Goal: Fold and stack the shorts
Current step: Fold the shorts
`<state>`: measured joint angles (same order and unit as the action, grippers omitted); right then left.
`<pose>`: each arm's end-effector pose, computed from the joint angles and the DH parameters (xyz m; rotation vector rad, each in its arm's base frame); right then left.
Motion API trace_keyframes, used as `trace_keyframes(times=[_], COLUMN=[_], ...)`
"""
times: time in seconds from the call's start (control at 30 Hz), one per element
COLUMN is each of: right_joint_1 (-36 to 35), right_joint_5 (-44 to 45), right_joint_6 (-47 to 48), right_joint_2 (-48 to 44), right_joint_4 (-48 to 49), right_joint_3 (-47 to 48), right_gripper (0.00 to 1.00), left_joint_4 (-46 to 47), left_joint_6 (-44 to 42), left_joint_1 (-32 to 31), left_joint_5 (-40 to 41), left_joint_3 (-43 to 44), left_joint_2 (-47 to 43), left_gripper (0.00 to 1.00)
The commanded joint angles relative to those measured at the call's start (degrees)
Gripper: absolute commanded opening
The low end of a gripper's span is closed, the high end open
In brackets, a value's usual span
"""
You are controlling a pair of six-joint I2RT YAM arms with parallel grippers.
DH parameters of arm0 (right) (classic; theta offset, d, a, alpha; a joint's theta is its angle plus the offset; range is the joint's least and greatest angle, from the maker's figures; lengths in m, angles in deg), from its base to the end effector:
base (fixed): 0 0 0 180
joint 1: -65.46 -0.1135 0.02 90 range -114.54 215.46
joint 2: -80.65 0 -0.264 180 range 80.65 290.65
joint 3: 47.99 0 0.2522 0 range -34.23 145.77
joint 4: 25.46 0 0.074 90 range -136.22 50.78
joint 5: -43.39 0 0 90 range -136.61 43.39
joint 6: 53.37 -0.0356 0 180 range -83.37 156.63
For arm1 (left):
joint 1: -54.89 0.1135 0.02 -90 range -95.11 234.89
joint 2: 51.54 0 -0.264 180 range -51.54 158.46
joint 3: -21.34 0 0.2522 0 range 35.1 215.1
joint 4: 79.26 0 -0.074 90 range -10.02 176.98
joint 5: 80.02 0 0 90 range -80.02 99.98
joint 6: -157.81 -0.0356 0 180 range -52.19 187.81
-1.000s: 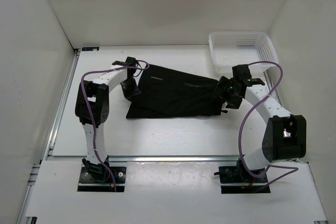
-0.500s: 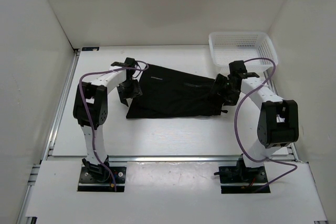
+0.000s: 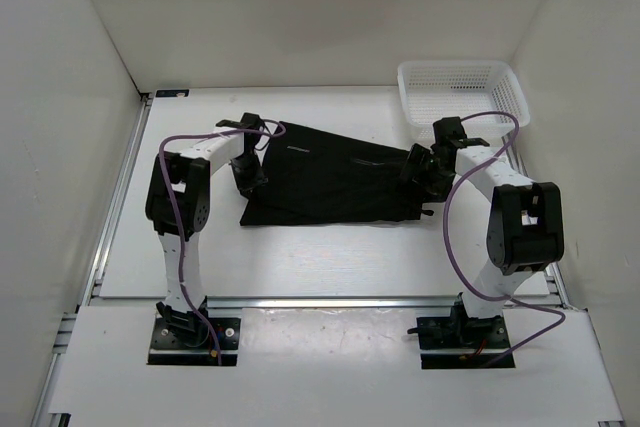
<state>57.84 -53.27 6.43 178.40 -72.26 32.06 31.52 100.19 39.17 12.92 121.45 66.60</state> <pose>0.3394 0.0496 0.1997 0.5004 2.6905 0.3513 0.3755 -0.1038 0.1588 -0.4476 3.0438 0.0420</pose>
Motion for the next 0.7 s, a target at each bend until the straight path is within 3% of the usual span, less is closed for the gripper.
trace_keyframes(times=[0.0,0.2,0.33,0.47,0.57,0.6,0.67], right_joint_1=[0.23,0.23,0.23,0.23,0.23,0.23,0.23], right_joint_5=[-0.90,-0.90,-0.90,-0.90,-0.90,-0.90,-0.90], right_joint_6=[0.93,0.93,0.93,0.93,1.46,1.46,1.46], right_joint_2=[-0.11,-0.11,-0.11,0.42,1.03,1.73,1.74], right_joint_4=[0.69,0.69,0.69,1.22,1.74,1.75,1.75], right_joint_3=[1.83,1.83,1.31,1.83,2.36,2.36,2.88], right_gripper=[0.90,0.90,0.90,0.98,0.98,0.95,0.79], left_joint_4=[0.71,0.71,-0.52,-1.05,-1.75,-1.75,-2.37], left_joint_6=[-0.30,-0.30,-0.30,-0.30,-0.30,-0.30,-0.30], left_joint_1=[-0.27,-0.27,-0.27,-0.27,-0.27,-0.27,-0.27], left_joint_5=[0.05,1.37,1.37,1.89,1.89,1.89,1.89], left_joint_3=[2.25,2.25,2.78,3.30,3.30,3.30,3.30], left_joint_2=[0.07,-0.99,-2.39,-3.97,-5.11,-5.90,-6.69], left_gripper=[0.32,0.11,0.11,0.11,0.11,0.11,0.11])
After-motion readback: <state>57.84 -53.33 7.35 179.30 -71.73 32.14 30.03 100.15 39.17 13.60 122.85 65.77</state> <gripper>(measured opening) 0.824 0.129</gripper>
